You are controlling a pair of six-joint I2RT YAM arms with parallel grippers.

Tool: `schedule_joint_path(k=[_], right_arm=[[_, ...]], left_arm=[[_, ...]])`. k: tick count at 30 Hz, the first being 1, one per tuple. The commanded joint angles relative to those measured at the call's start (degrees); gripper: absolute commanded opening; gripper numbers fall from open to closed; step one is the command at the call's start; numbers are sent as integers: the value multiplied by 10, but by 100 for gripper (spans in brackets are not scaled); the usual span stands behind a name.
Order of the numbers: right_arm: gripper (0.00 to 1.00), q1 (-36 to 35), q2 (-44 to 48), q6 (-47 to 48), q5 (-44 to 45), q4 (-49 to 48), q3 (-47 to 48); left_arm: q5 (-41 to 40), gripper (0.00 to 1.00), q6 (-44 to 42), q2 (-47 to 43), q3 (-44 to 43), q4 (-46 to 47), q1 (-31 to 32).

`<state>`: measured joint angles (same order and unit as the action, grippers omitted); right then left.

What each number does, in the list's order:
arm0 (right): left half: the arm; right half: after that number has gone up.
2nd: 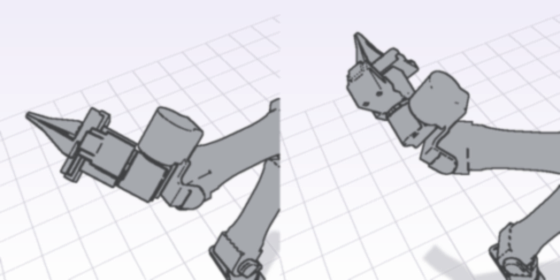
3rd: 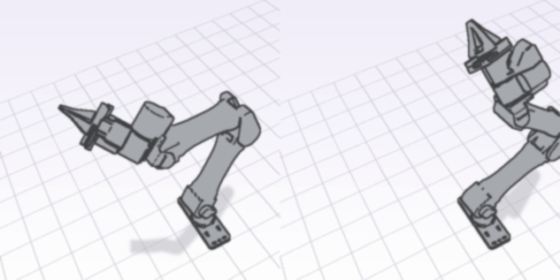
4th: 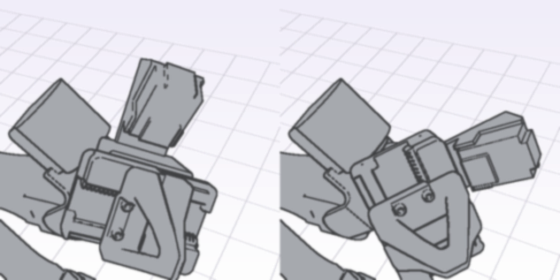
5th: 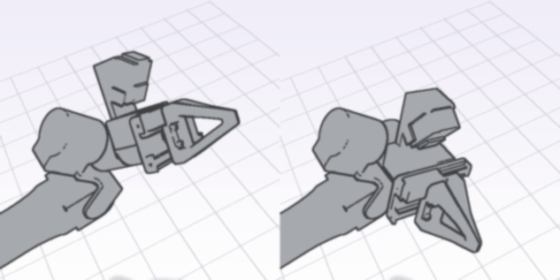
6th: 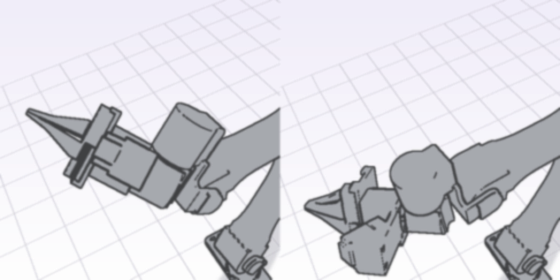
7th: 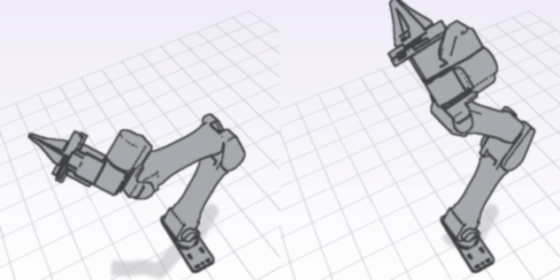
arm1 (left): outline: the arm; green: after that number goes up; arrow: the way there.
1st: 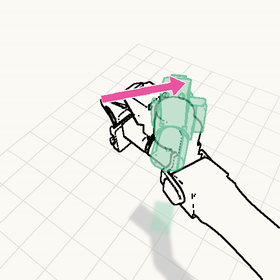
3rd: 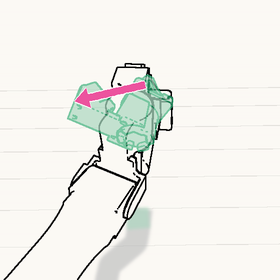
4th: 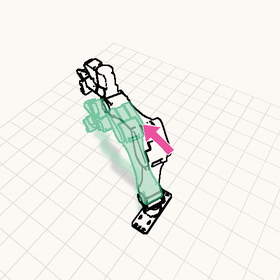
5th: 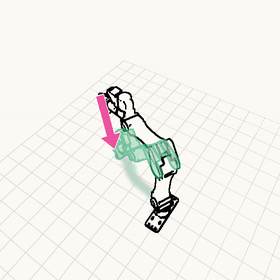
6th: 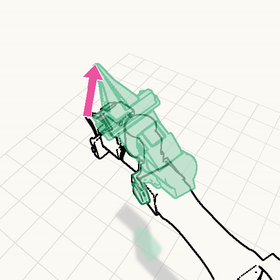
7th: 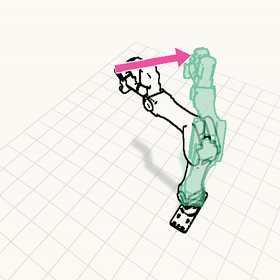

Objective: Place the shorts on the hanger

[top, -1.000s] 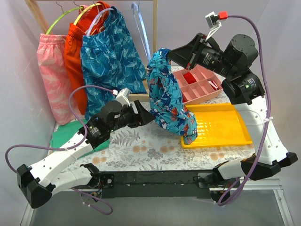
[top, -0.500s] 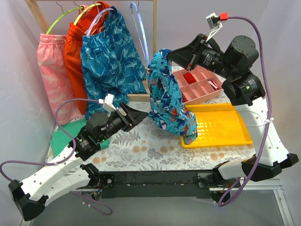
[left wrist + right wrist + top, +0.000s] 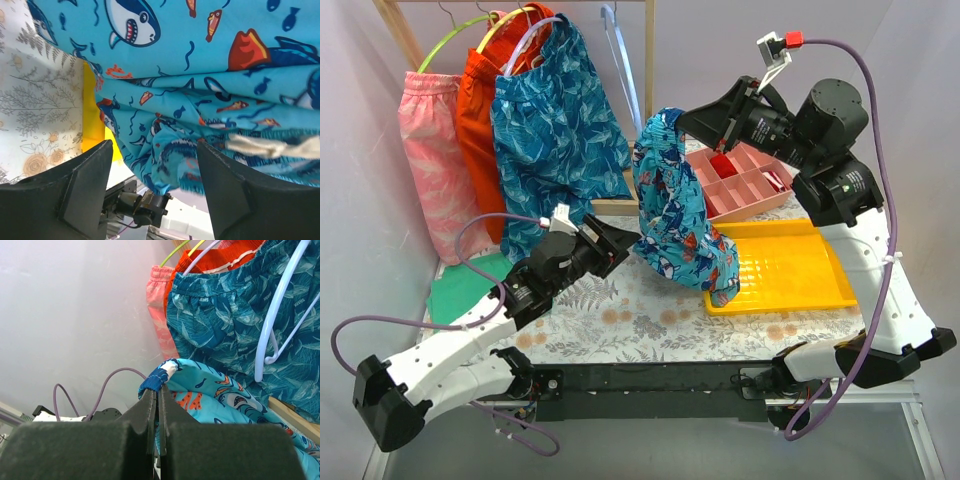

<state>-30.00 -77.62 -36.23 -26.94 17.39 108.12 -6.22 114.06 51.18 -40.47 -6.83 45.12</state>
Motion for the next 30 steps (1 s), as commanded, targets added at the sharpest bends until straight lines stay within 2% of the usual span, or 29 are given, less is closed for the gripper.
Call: schedule_joint_path(k=[1, 14, 30], right_arm=[[1, -1, 23, -1, 6, -41, -4], [1, -1, 21, 5, 14, -39, -18], [1, -1, 17, 3, 17, -33, -15]], left_arm=[[32, 66, 83, 27, -19, 29, 4], [46, 61, 92, -36, 36, 35, 25], [55, 60, 65, 6, 22, 65, 37]])
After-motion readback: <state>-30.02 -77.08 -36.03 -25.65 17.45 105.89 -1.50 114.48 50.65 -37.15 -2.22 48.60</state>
